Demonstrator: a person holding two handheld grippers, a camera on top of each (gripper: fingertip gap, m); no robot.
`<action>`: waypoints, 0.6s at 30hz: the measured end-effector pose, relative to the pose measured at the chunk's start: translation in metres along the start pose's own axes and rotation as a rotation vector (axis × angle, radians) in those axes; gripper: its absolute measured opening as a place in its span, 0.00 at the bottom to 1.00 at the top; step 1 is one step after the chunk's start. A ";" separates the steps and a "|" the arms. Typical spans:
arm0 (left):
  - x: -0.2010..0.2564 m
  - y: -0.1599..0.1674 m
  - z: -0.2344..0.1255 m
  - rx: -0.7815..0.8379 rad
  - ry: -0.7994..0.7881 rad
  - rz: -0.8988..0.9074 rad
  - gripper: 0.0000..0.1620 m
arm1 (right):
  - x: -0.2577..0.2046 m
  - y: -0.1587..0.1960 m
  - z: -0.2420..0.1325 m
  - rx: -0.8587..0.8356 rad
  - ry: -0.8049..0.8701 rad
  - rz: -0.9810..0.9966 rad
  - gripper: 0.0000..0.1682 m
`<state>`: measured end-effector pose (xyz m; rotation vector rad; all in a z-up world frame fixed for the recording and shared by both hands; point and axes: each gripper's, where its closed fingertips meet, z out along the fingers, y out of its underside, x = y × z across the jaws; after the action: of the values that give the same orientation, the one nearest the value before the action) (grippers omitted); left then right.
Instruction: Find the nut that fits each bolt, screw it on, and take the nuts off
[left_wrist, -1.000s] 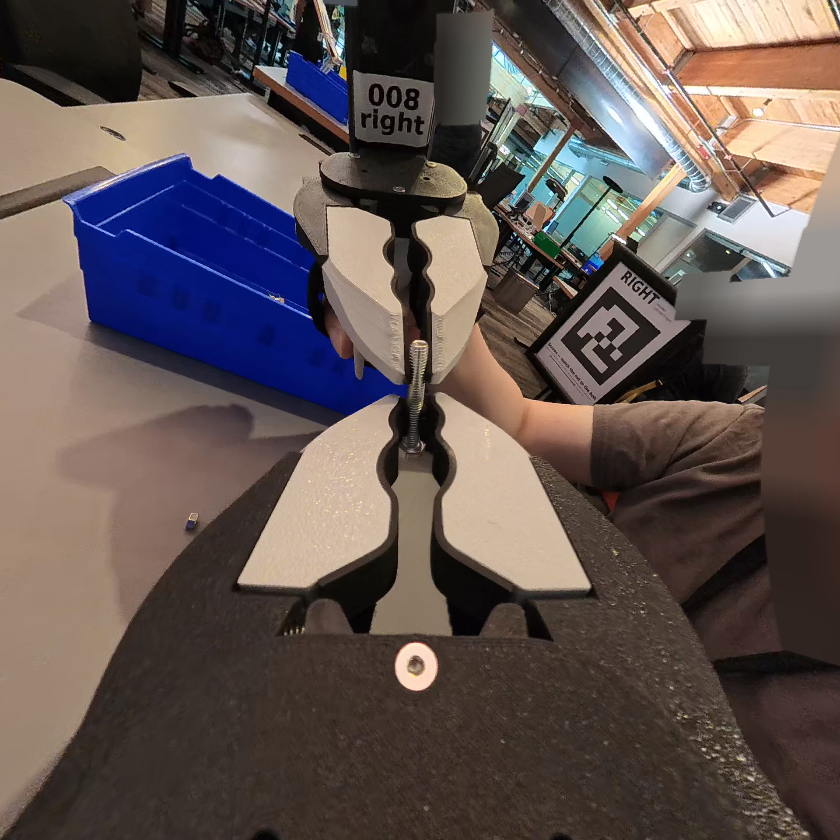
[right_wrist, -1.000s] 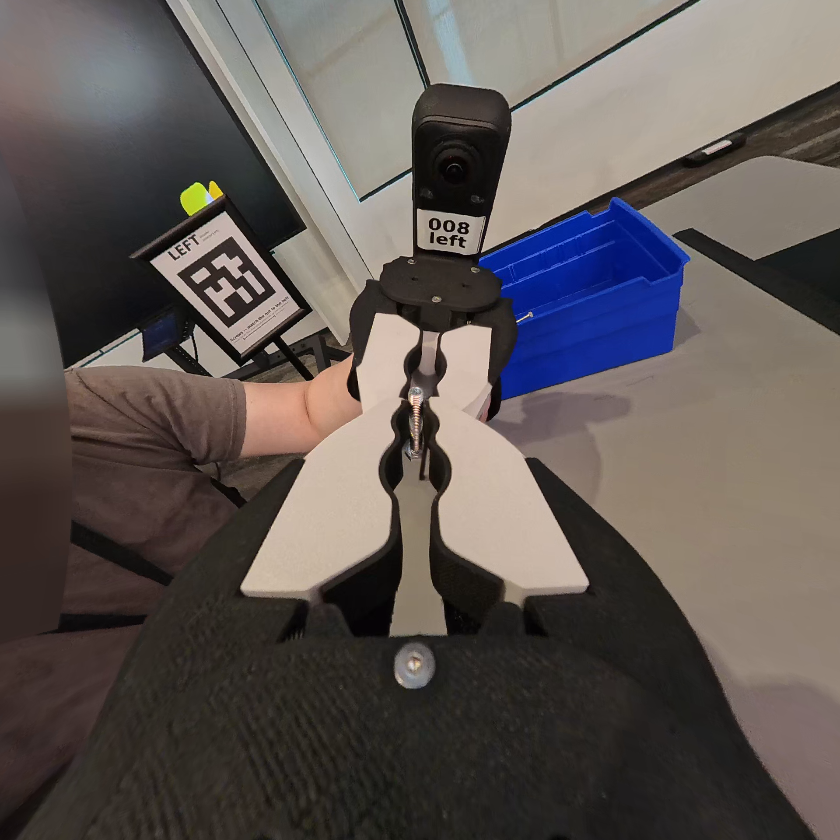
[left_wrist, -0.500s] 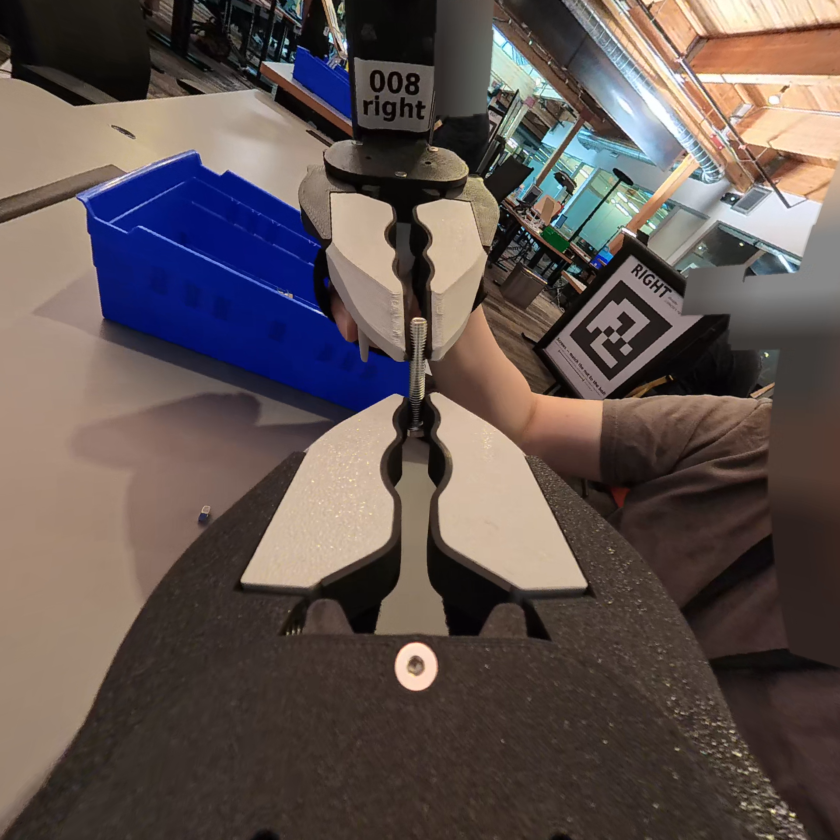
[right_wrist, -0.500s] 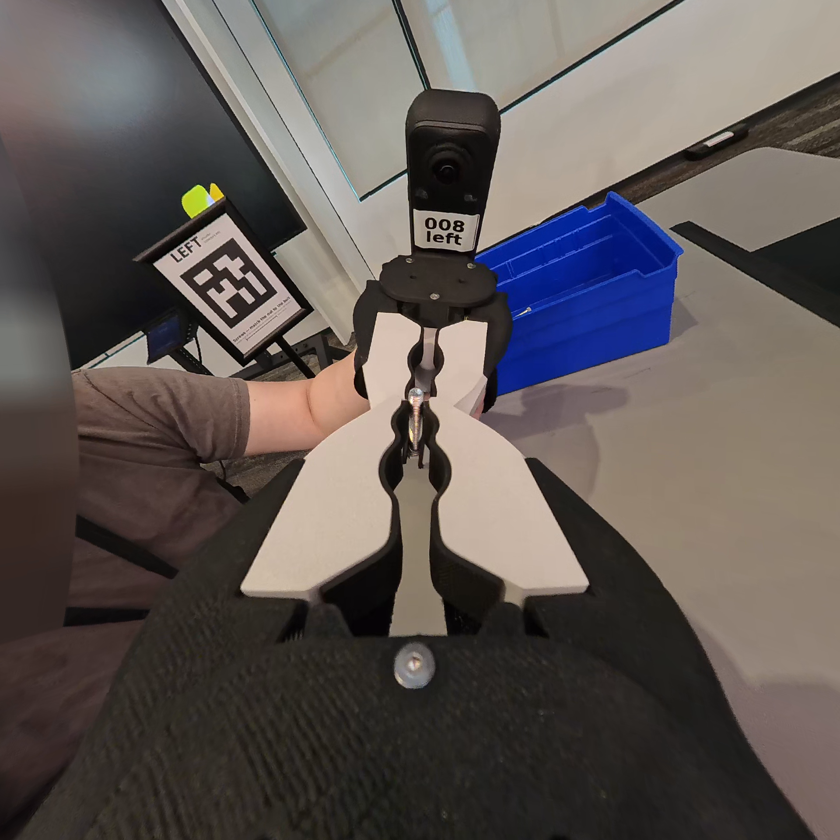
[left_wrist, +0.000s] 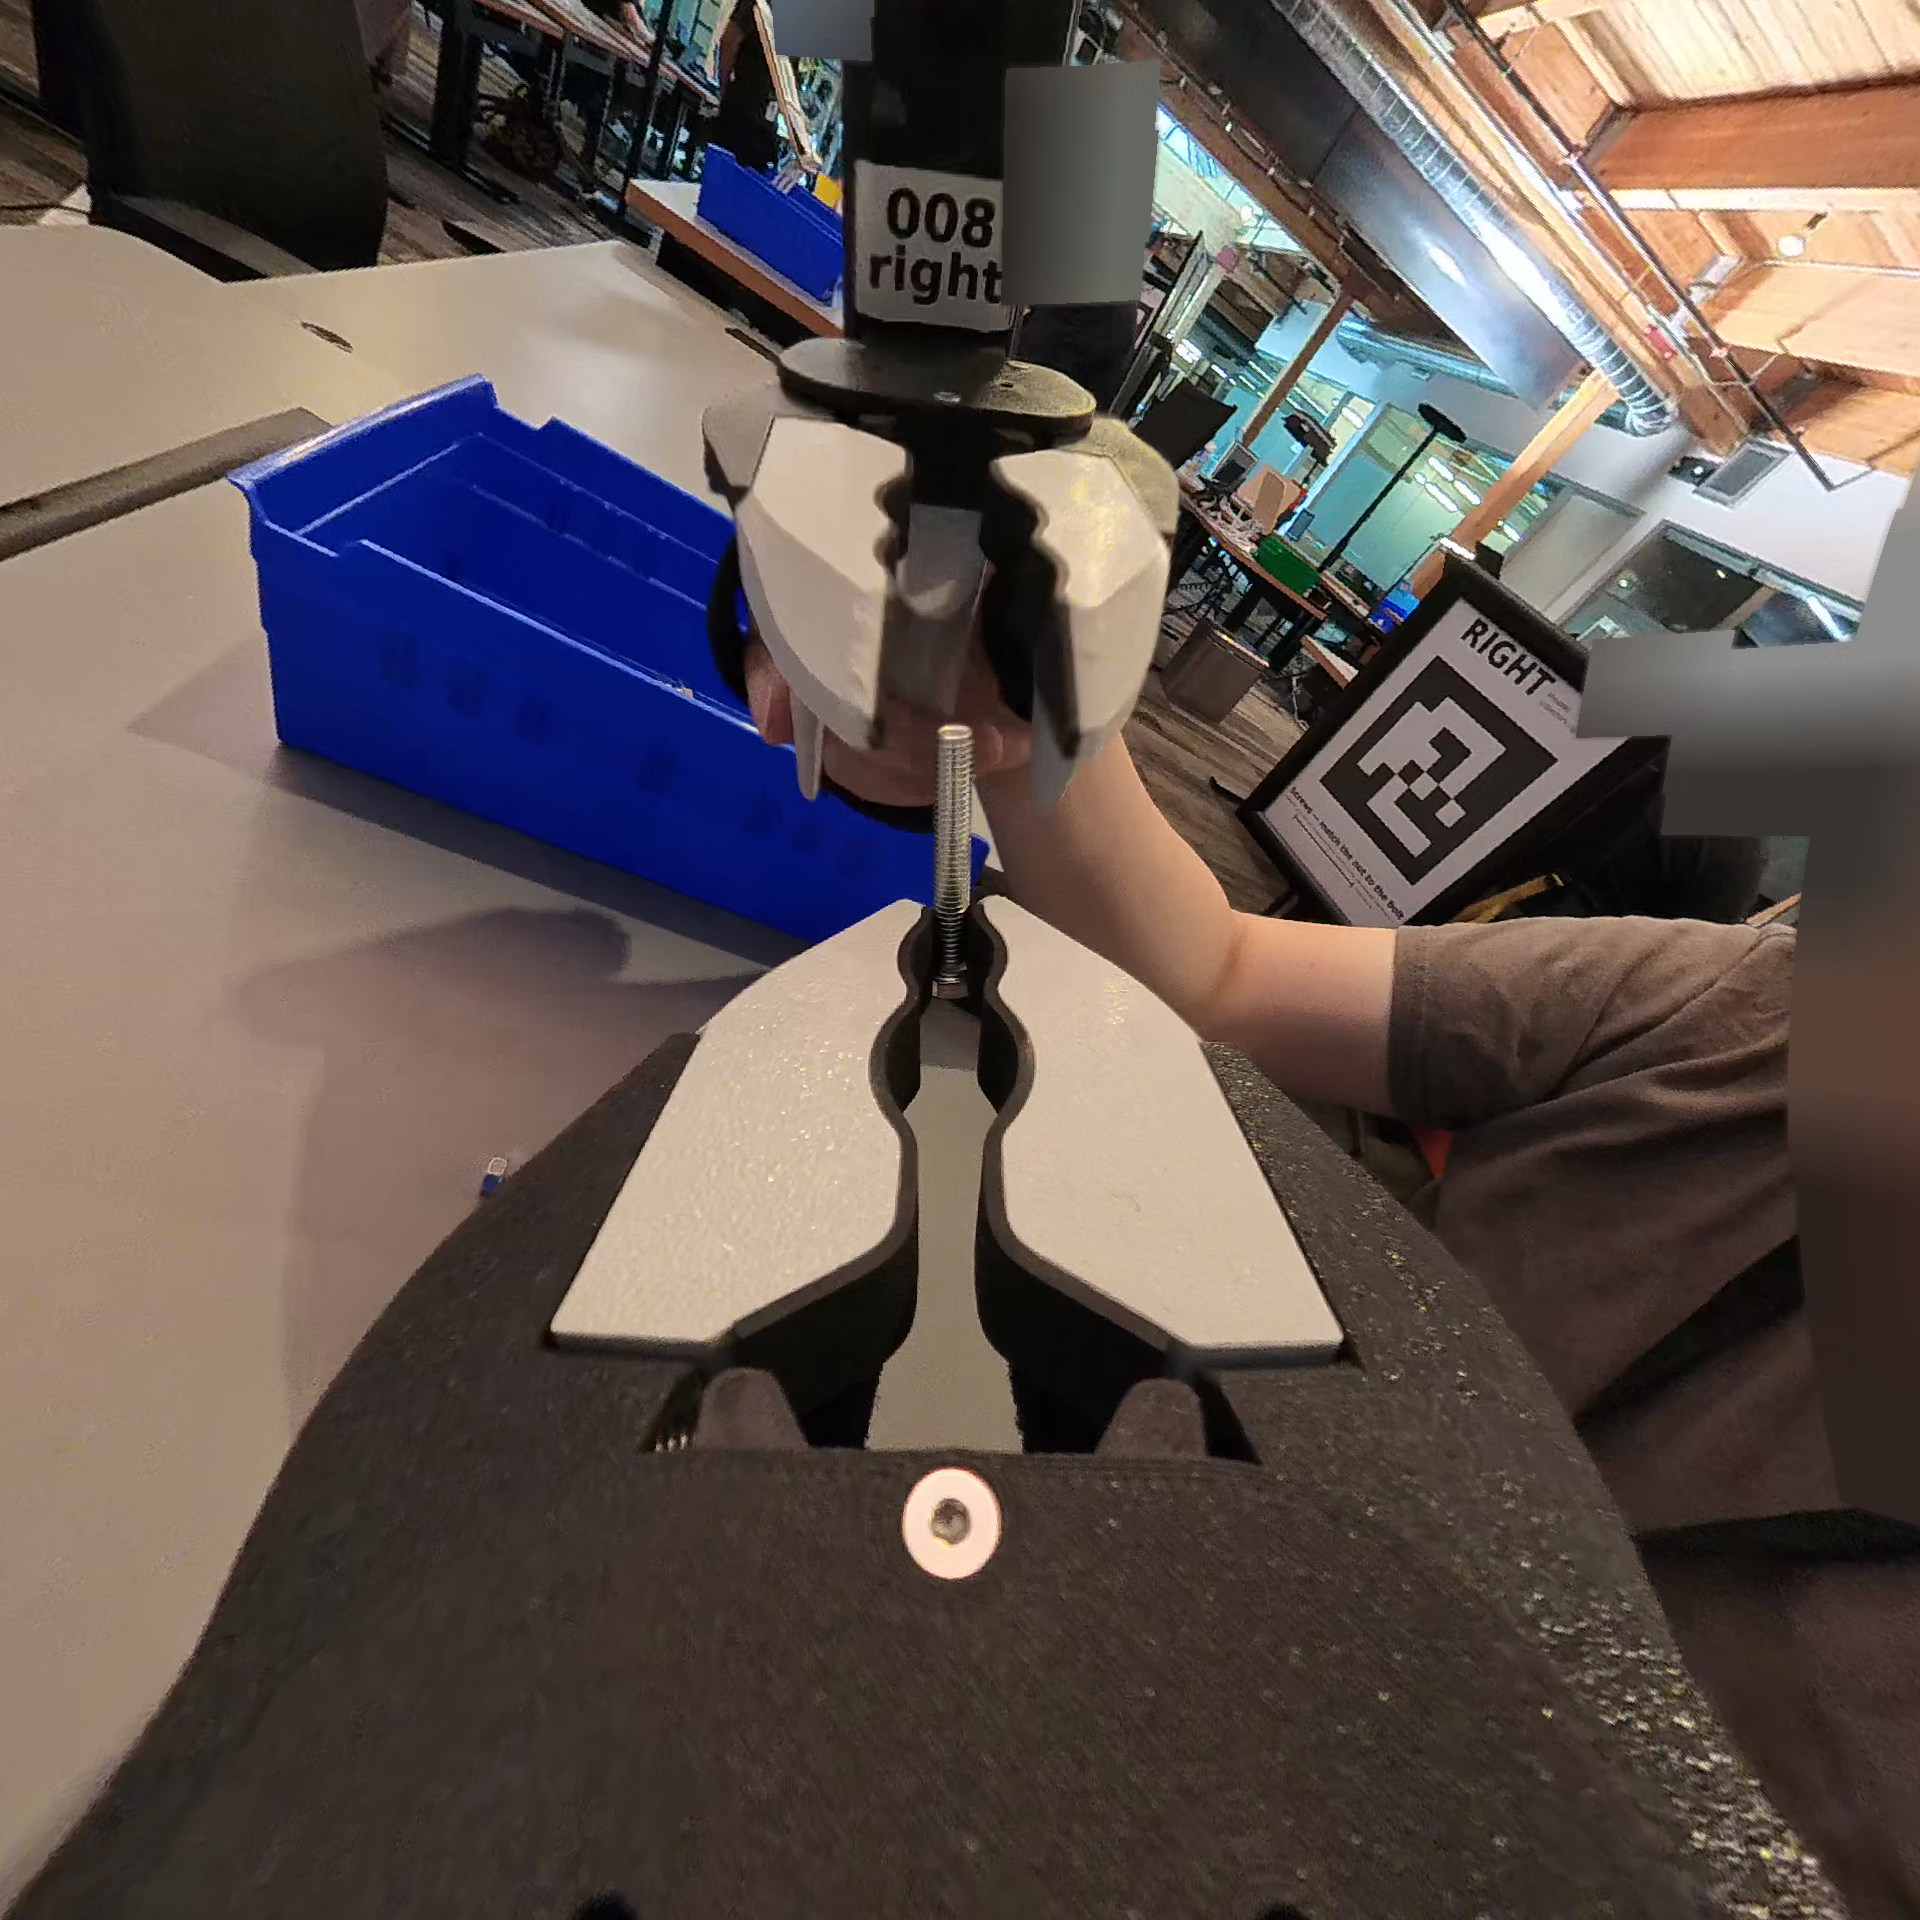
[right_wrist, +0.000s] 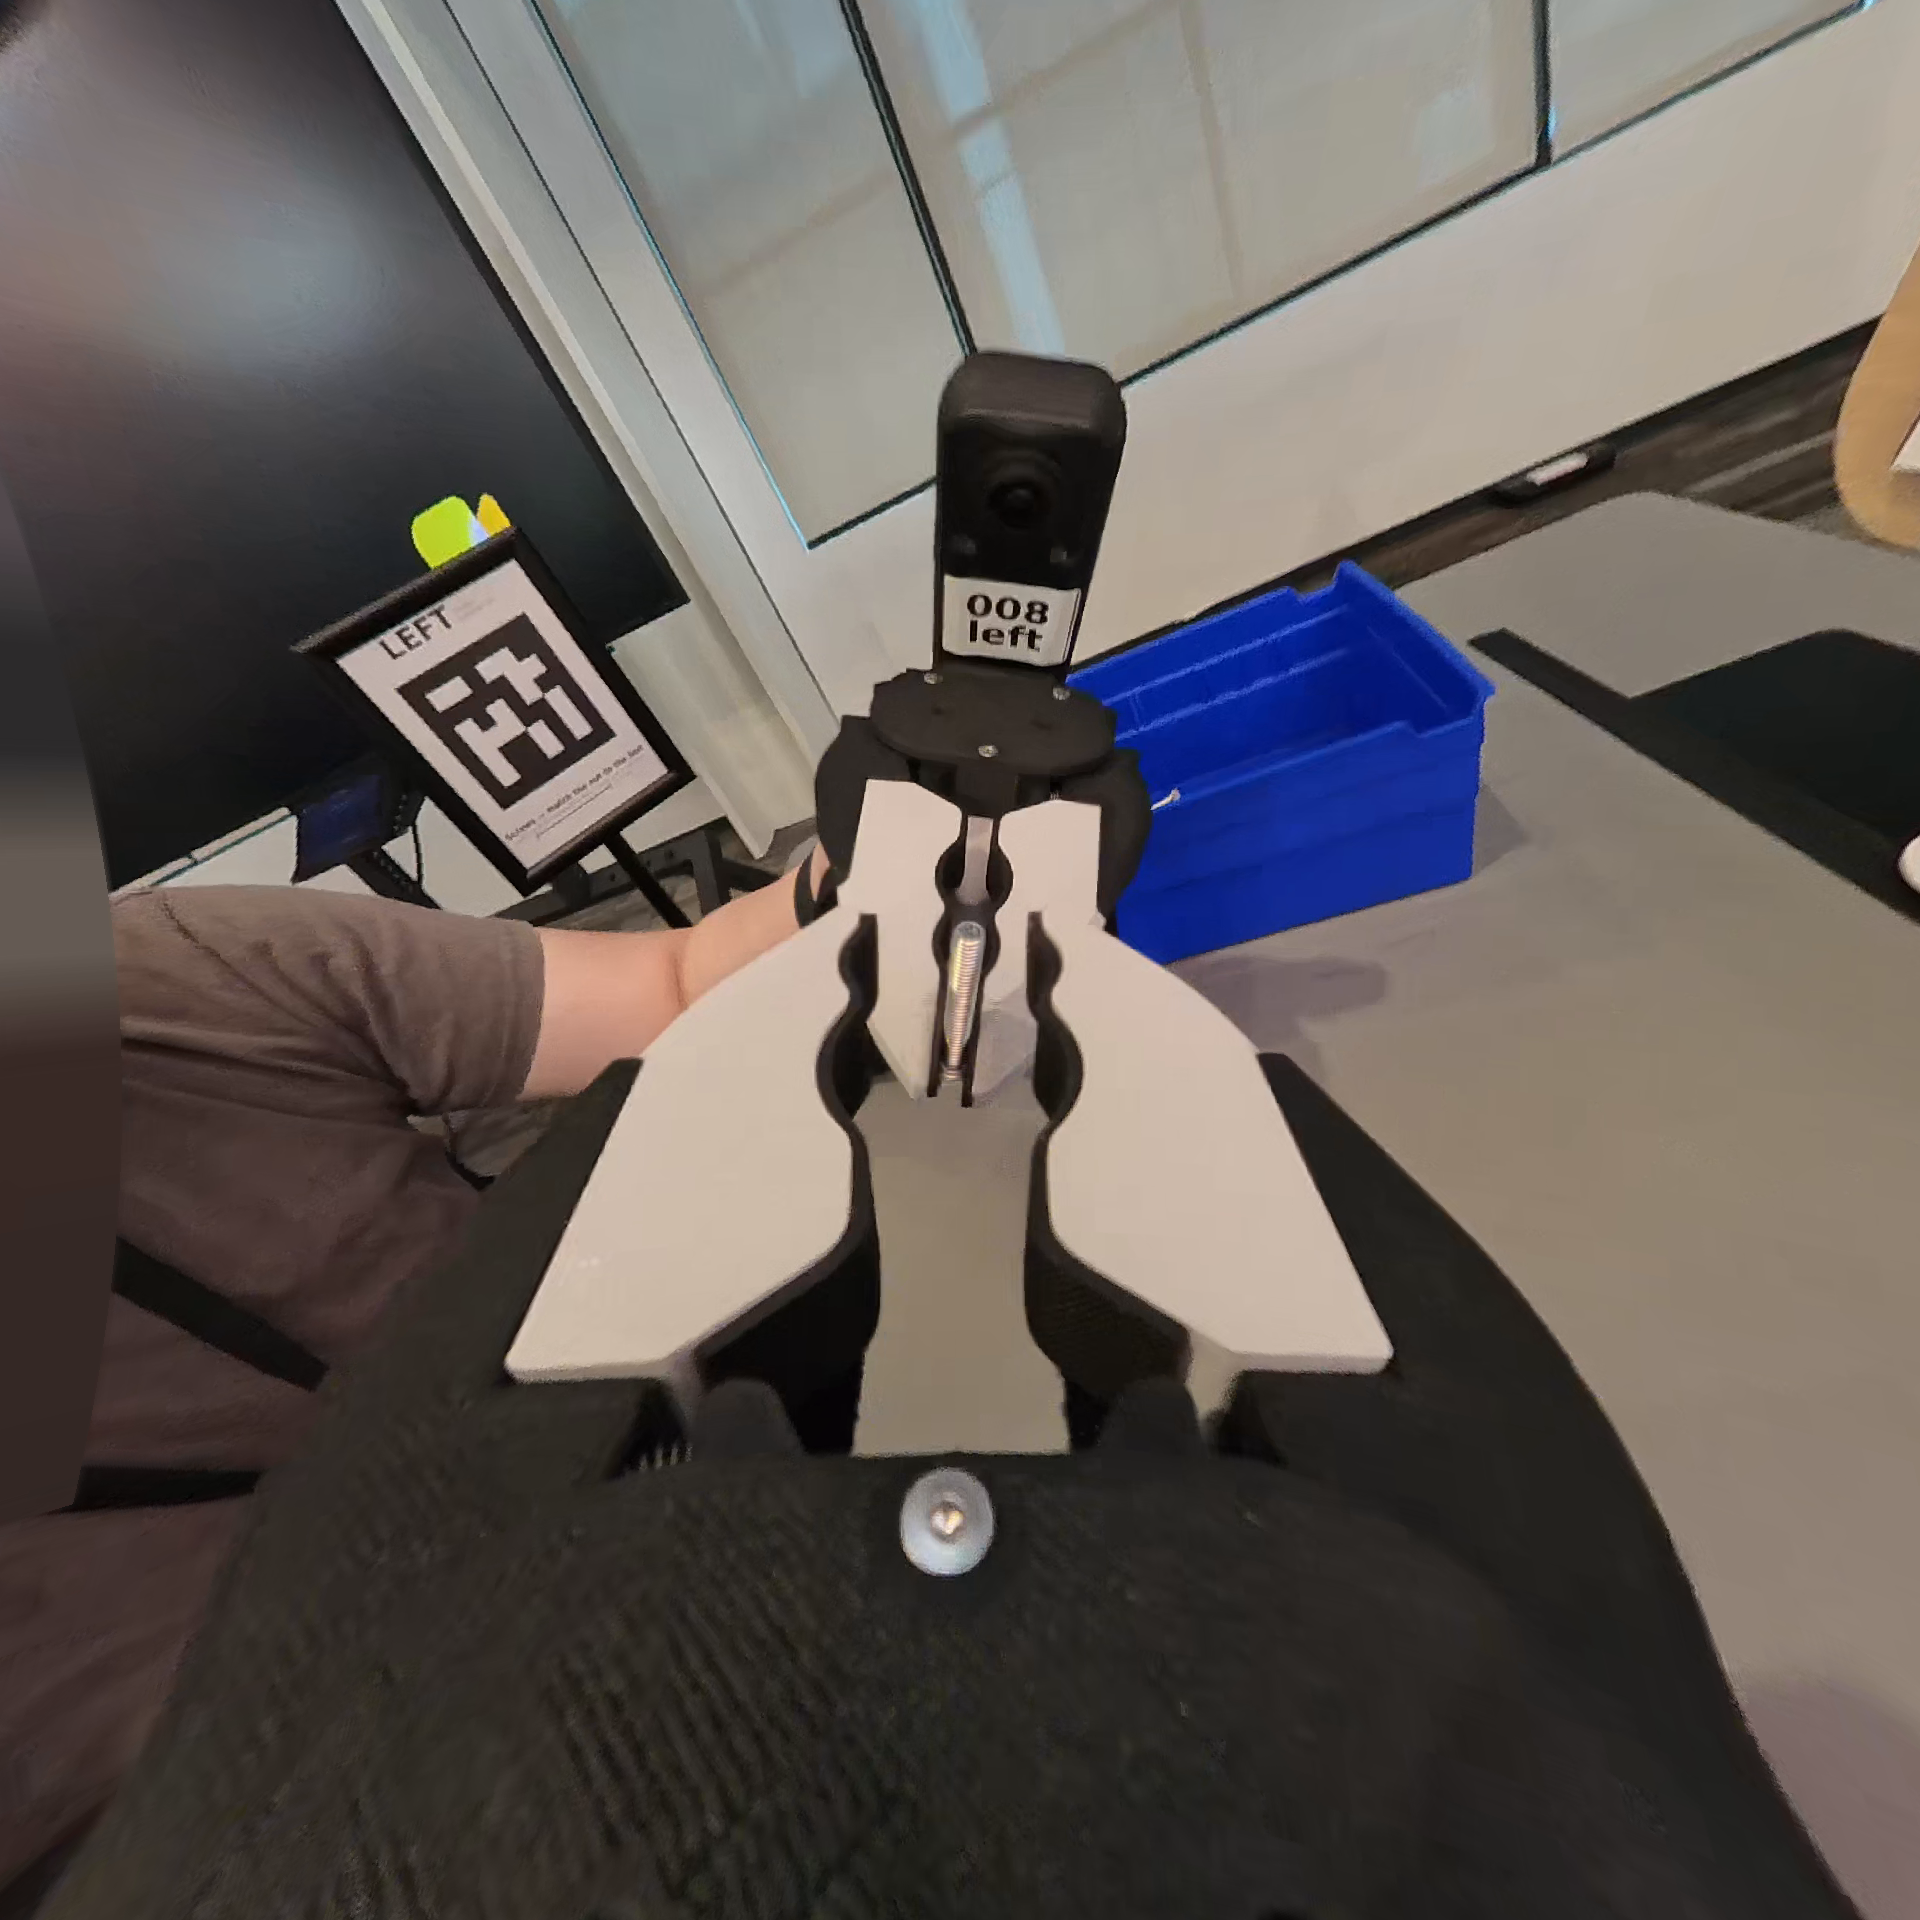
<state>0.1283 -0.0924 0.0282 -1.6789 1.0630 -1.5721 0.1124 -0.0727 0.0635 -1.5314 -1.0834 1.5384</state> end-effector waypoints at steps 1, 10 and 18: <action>0.000 -0.002 -0.001 0.007 0.001 0.000 0.03 | 0.000 -0.003 -0.002 0.014 0.009 -0.020 0.17; 0.004 -0.036 -0.055 0.077 -0.171 0.185 0.03 | 0.024 0.048 -0.017 -0.414 0.291 -0.469 0.14; 0.009 -0.066 -0.121 0.139 -0.437 0.385 0.03 | 0.086 0.135 -0.032 -1.005 0.349 -0.597 0.09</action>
<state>0.0181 -0.0555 0.1036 -1.5177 0.9500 -0.9567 0.1506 -0.0468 -0.0931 -1.7215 -1.9991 0.2581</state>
